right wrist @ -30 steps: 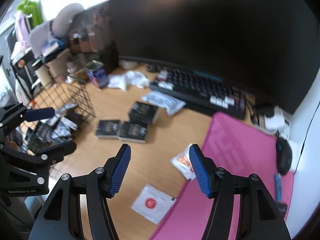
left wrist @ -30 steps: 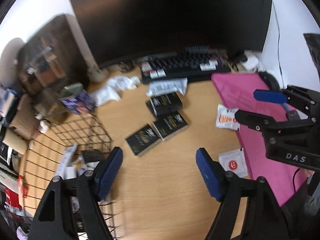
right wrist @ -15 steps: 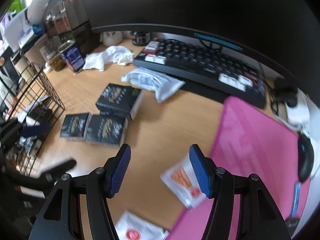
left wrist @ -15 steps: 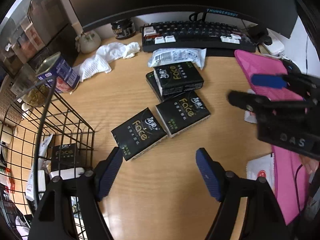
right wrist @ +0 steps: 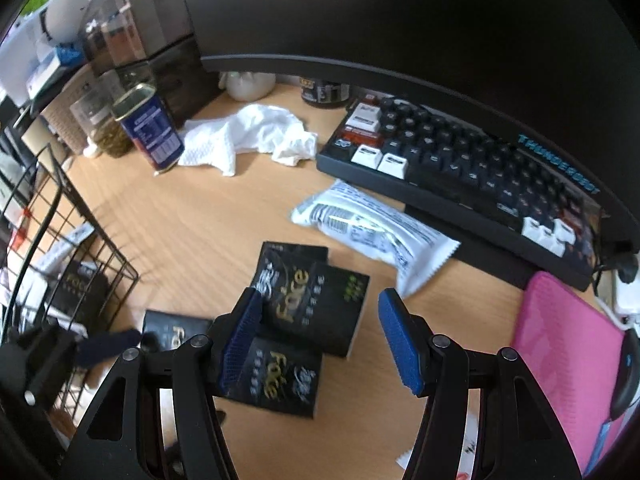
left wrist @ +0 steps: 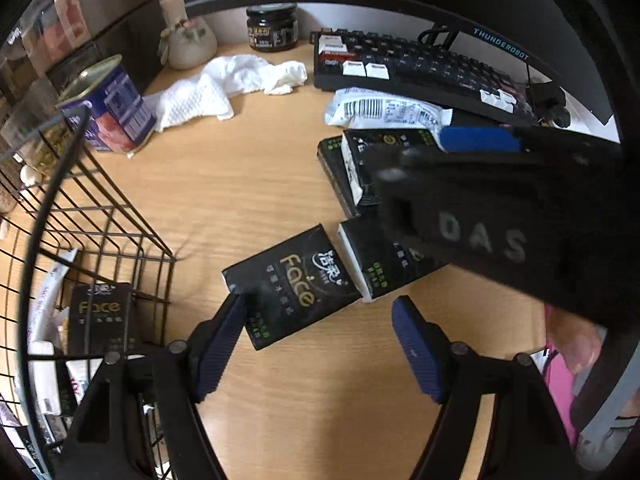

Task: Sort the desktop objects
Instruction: 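Grasp a Face pack with the right tool while left tool grasps another Face pack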

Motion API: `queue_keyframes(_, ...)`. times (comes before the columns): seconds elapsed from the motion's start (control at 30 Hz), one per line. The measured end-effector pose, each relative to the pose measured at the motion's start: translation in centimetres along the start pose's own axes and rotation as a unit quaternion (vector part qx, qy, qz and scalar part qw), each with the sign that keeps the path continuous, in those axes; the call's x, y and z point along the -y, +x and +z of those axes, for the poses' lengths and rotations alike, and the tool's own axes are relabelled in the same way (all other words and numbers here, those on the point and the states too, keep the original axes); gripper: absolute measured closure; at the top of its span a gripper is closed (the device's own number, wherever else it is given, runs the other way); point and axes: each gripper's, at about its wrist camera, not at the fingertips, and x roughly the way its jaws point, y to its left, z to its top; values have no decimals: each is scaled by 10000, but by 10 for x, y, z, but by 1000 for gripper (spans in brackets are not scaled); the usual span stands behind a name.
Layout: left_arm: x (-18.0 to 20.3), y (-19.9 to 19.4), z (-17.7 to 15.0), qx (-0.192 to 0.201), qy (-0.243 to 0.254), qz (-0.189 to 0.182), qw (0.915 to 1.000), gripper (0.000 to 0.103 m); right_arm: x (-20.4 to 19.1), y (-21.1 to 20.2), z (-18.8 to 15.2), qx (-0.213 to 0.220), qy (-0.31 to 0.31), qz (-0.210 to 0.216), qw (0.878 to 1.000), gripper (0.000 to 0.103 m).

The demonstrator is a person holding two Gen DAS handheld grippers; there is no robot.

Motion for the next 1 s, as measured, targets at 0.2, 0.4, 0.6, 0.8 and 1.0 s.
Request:
queue_keyframes(0.2, 3, 2, 0, 33, 188, 128, 9997, 24, -5, 17, 9, -141, 122, 79, 9998, 32)
queue_keyframes(0.4, 9, 0, -2, 59, 306, 270, 9991, 24, -3, 21, -4, -343, 22, 26, 9994, 41)
queue_keyframes(0.6, 22, -8, 4, 93, 314, 133, 9994, 24, 22, -2, -17, -253, 179, -16, 9995, 41)
queue_keyframes(0.8, 48, -5, 20, 146, 428, 135, 9989, 24, 60, -32, -34, -34, 406, -163, 9990, 41)
queue_keyframes(1.0, 59, 19, 34, -139, 288, 45, 9995, 24, 91, -49, -55, 85, 592, -233, 9979, 41)
